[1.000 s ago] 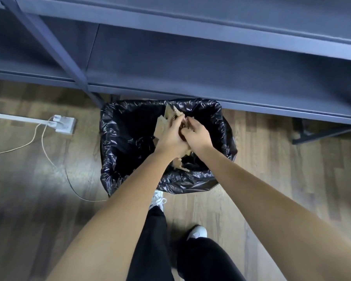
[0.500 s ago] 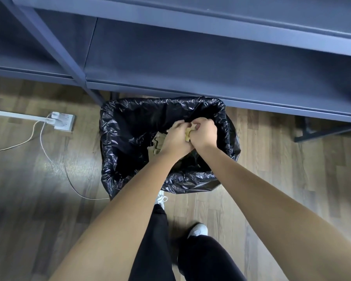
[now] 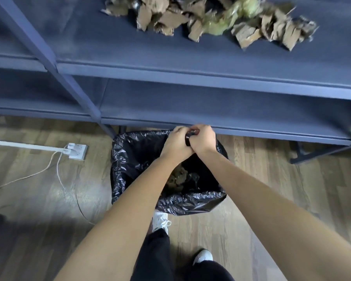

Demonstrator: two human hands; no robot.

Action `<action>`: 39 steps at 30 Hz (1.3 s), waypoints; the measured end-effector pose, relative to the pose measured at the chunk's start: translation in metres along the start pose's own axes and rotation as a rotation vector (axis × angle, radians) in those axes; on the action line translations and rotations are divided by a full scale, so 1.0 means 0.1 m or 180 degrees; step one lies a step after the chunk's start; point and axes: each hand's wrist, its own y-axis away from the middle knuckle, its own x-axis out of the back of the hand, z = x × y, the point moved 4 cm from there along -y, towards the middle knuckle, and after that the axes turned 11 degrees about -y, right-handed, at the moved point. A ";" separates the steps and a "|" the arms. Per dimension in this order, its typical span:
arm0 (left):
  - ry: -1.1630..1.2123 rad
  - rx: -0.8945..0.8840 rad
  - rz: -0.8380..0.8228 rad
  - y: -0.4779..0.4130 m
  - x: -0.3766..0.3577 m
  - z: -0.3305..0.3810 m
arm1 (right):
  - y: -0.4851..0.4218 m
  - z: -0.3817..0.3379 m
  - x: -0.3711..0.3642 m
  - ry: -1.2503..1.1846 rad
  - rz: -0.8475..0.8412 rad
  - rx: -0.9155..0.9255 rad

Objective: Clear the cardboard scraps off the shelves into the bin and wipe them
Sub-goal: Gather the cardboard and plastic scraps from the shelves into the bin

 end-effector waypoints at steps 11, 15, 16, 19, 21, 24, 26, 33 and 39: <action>-0.0267 -0.0955 0.1041 0.30 1.62 2.04 | 0.68 -2.02 1.69 -0.0362 0.0597 0.1286; -0.0118 -0.1175 0.1394 0.30 2.12 2.56 | 0.79 -2.61 2.13 -0.0384 0.0842 0.1582; -0.0158 -0.1229 0.1448 0.26 2.21 2.65 | 0.79 -2.71 2.20 -0.0405 0.0877 0.1620; -0.0313 -0.1523 0.1526 0.06 2.47 2.90 | 0.68 -3.02 2.39 -0.0435 0.1008 0.1710; -0.0396 -0.1712 0.1521 -0.12 2.62 3.01 | 0.53 -3.17 2.47 -0.0493 0.1082 0.1664; -0.0491 -0.1772 0.1500 -0.41 2.75 3.09 | 0.29 -3.27 2.53 -0.0596 0.1238 0.1504; -0.0487 -0.1776 0.1475 -0.58 2.77 3.09 | 0.15 -3.26 2.56 -0.0610 0.1325 0.1390; -0.0567 -0.1581 0.1279 -1.19 2.86 3.01 | -0.32 -3.27 2.72 -0.0472 0.1355 0.1054; -0.0635 -0.0990 0.1423 -1.73 3.08 2.87 | -0.94 -3.40 2.65 0.0005 0.1187 0.1062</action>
